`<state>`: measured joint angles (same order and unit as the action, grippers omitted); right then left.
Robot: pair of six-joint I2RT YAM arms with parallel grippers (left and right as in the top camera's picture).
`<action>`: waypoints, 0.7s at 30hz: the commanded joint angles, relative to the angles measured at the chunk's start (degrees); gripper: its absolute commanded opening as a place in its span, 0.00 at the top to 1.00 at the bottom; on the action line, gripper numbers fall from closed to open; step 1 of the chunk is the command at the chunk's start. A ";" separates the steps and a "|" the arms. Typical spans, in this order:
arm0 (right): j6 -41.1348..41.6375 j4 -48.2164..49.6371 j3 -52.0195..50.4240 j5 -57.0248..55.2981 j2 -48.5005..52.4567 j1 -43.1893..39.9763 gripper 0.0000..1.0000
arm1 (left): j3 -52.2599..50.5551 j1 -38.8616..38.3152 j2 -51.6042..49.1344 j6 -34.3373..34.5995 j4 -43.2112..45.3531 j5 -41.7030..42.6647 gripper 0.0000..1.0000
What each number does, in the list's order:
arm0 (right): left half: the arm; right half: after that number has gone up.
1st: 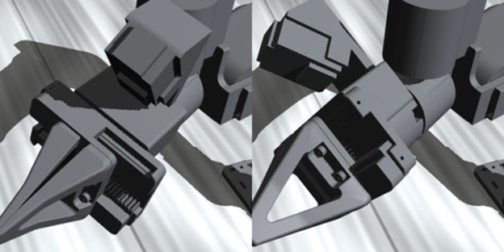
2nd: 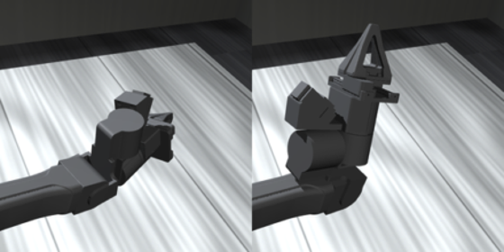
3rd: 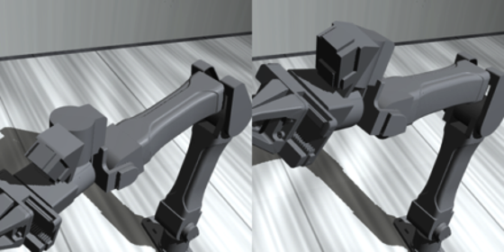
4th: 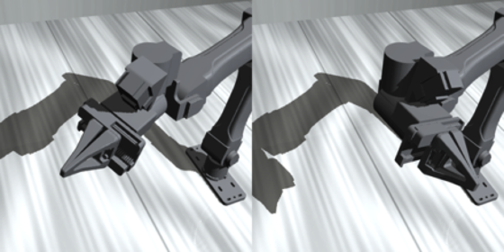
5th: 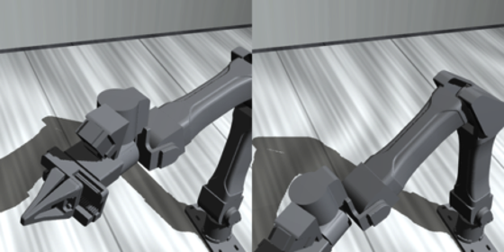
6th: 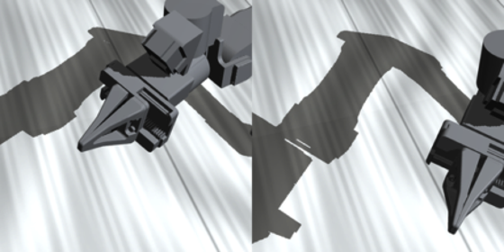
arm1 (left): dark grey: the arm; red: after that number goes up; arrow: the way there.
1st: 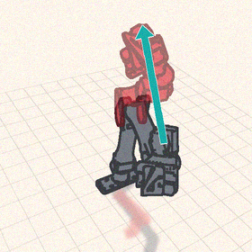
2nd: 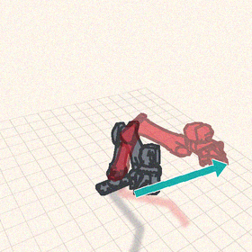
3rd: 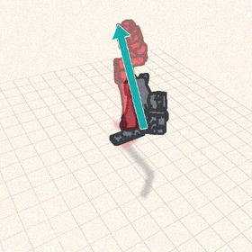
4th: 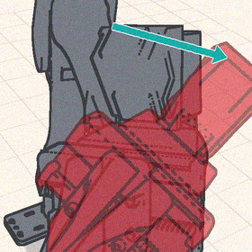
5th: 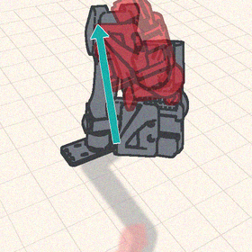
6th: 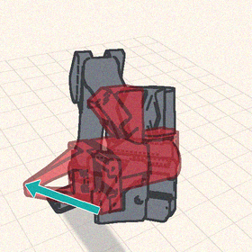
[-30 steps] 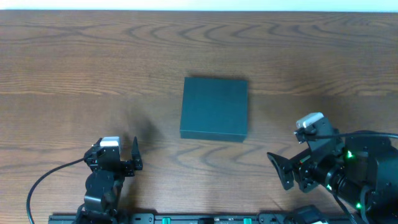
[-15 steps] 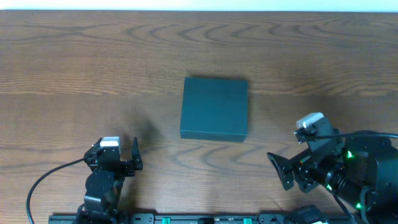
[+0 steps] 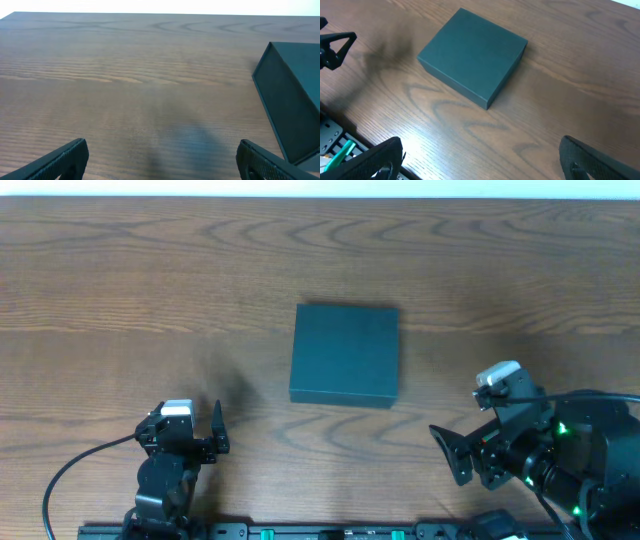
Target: Pack container
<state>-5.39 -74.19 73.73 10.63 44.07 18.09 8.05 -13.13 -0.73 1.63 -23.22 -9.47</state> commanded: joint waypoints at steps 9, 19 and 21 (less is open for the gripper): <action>-4.98 4.42 -4.72 -3.37 -4.28 -3.28 0.01 | -1.27 0.35 0.48 -0.35 0.07 -1.42 0.05; -4.96 23.23 -31.63 -3.39 -21.90 -8.31 0.01 | -1.27 0.35 0.48 -0.35 0.07 -1.42 0.05; -4.96 25.20 -38.27 -3.39 -26.67 -8.31 0.01 | -1.27 0.37 0.48 -0.35 0.07 -1.42 0.05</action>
<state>-9.54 -50.26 41.12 7.68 21.78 10.33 8.03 -13.13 -0.73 1.52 -23.00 -9.69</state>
